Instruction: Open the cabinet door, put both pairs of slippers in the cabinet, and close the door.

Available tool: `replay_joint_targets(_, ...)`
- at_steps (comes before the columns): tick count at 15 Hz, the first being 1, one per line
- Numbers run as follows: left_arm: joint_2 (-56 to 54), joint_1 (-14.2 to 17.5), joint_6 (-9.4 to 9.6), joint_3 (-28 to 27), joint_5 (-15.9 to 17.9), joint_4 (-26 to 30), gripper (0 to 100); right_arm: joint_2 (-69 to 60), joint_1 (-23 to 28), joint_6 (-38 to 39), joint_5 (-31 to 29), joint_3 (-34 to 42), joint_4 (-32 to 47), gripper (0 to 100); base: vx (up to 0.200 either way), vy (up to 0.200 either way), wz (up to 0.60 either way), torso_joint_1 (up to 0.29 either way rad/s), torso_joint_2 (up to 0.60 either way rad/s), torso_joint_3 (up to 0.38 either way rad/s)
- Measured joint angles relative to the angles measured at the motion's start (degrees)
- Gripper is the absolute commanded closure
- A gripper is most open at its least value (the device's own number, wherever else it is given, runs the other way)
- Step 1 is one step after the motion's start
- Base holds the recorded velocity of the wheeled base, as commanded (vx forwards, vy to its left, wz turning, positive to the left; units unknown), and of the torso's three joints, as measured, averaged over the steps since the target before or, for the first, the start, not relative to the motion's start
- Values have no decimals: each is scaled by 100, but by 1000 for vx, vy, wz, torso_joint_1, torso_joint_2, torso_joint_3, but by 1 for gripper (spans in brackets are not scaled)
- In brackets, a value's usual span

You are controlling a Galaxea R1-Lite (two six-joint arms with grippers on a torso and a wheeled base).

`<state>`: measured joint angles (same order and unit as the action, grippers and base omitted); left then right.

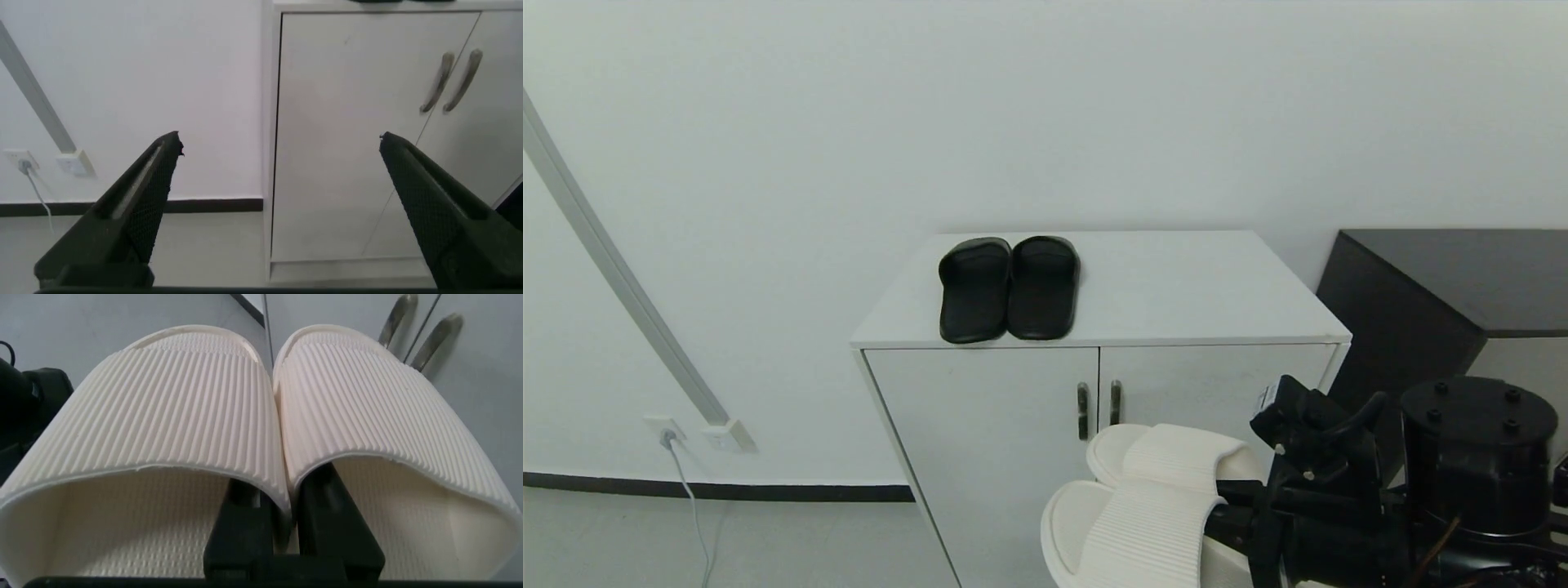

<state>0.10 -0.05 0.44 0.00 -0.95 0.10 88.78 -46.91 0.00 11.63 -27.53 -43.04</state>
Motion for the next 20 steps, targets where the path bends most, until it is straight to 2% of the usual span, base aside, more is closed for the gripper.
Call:
replay_joint_targets(11, 0, -2, 5, 0, 17, 0, 0, 66, 0, 0, -2, 93, -187, 100, 0, 0, 0, -172, 497, 322)
replay_joint_targets(20, 48, -2, 27, 0, 30, 0, 0, 83, 0, -101, 2, 201, -236, 100, 0, 0, 0, -90, 455, 362)
